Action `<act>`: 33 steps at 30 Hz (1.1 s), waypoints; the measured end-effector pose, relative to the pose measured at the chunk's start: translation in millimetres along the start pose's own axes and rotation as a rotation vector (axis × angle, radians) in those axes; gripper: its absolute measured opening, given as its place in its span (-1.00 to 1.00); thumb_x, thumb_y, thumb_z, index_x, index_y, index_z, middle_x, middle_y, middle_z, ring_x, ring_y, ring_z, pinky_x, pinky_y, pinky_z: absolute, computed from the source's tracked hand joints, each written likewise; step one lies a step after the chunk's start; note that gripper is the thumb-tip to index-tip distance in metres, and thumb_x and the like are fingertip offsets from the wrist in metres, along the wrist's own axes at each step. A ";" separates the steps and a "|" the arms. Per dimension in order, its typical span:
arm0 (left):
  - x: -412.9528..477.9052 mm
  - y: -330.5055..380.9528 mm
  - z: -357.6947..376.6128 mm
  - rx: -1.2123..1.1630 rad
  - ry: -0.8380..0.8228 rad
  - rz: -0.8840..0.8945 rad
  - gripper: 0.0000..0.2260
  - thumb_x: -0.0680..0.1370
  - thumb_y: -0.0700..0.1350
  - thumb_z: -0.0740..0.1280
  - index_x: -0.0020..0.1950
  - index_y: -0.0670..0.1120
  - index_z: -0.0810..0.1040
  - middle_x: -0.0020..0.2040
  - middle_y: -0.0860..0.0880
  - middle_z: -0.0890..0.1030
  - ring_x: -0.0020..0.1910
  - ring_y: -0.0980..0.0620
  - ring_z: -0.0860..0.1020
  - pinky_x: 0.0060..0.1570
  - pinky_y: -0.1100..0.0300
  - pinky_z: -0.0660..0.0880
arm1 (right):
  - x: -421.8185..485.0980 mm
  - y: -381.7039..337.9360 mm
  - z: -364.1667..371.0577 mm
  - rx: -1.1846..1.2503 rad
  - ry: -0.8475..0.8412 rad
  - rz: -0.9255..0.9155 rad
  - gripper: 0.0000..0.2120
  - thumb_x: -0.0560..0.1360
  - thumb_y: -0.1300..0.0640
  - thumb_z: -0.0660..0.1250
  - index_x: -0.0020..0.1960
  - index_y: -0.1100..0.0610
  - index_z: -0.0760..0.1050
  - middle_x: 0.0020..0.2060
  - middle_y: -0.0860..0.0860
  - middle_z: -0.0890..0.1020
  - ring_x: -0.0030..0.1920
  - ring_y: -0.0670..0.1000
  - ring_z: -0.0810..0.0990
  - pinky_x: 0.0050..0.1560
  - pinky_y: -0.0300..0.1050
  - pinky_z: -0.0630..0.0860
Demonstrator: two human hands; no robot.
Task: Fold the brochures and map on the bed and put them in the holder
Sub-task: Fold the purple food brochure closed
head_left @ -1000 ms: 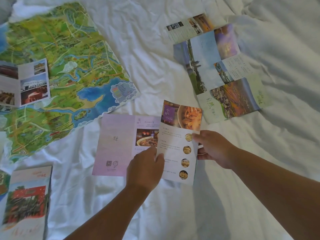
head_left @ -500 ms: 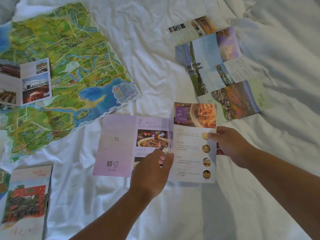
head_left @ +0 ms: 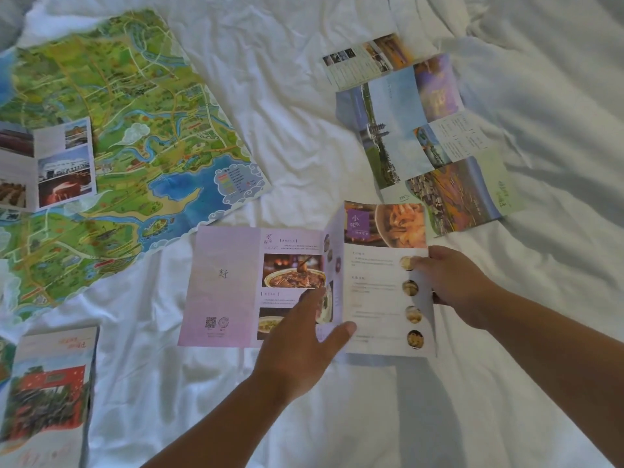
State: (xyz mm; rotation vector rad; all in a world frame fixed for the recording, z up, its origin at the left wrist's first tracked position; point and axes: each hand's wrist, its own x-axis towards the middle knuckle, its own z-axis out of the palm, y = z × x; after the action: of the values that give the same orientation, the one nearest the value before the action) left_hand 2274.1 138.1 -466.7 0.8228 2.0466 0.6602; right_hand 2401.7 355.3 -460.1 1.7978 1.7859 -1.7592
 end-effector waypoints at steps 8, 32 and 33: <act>17.5 -1.6 5.4 -0.047 0.120 -0.164 -0.94 0.61 0.04 0.22 0.00 0.09 0.45 -0.07 0.19 0.57 -0.18 0.18 0.55 -0.42 0.43 0.38 | -6.5 -9.4 35.3 -0.119 -0.112 0.023 -0.83 0.58 0.00 0.29 0.09 0.08 0.46 -0.07 0.03 0.67 -0.08 0.08 0.68 -0.04 0.06 0.64; -2.7 -44.1 -87.5 -0.074 0.594 -0.269 -0.74 0.59 -0.11 0.21 -0.30 -0.09 0.40 -0.31 -0.01 0.52 -0.31 0.01 0.47 -0.42 0.19 0.29 | -15.9 14.5 72.3 -0.312 -0.161 0.060 -0.65 0.48 -0.01 0.42 0.21 0.00 0.42 -0.11 -0.14 0.52 -0.19 -0.16 0.52 -0.37 -0.26 0.38; -3.7 -43.8 -90.1 -0.064 0.598 -0.263 -0.73 0.59 -0.11 0.21 -0.31 -0.09 0.40 -0.32 0.01 0.52 -0.32 0.03 0.47 -0.43 0.20 0.29 | -18.3 14.7 75.2 -0.319 -0.167 0.069 -0.62 0.47 -0.03 0.43 0.22 -0.06 0.38 -0.14 -0.18 0.49 -0.19 -0.19 0.51 -0.38 -0.27 0.36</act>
State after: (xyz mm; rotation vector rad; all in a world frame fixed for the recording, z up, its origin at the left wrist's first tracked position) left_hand 2187.0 92.5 -447.3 0.3218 2.5891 0.8889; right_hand 2370.5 286.6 -482.7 1.5215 1.7924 -1.4520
